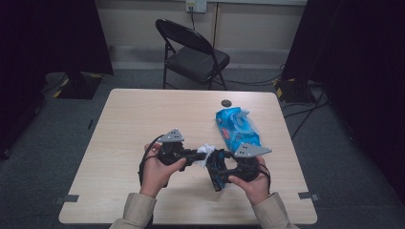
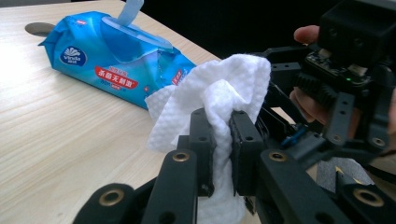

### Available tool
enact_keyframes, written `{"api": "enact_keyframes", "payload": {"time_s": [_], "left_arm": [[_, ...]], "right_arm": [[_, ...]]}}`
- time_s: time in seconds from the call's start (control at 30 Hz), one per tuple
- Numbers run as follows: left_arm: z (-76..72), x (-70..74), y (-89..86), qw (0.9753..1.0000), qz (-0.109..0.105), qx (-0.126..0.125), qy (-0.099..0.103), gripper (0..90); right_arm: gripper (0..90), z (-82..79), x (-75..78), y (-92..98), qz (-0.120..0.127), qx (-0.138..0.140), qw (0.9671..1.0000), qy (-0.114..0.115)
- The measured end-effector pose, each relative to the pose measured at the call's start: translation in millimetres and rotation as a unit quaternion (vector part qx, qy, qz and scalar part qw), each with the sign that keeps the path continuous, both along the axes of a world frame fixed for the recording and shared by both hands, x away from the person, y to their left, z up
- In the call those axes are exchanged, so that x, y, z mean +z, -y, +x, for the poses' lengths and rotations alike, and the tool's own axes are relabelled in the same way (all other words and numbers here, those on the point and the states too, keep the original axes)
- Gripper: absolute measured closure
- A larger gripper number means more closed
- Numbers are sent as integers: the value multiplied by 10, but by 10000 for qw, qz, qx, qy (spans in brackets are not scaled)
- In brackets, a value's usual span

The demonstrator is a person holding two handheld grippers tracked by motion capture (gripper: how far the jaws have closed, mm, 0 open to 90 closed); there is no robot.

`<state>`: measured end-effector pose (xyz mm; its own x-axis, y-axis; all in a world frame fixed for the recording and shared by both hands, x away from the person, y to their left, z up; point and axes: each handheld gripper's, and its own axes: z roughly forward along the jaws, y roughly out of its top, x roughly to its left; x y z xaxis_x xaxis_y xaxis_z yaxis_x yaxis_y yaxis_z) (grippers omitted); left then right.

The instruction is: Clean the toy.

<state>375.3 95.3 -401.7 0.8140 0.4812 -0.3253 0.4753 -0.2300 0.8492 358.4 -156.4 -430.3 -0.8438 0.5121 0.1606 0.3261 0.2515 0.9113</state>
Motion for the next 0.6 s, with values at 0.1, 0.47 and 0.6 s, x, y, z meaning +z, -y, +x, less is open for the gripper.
{"api": "enact_keyframes", "payload": {"time_s": [0.1,0.47,0.6], "left_arm": [[19,-29,45,10000,-10,-10,-18,816],[49,-37,94,9999,108,-26,-19,816],[54,-53,99,9999,162,-6,-34,816]], "right_arm": [[258,-8,9,0,-9,10,10000,13],[258,-7,-2,21,3,-4,10000,-13],[258,-10,-9,11,-13,2,10000,-17]]}}
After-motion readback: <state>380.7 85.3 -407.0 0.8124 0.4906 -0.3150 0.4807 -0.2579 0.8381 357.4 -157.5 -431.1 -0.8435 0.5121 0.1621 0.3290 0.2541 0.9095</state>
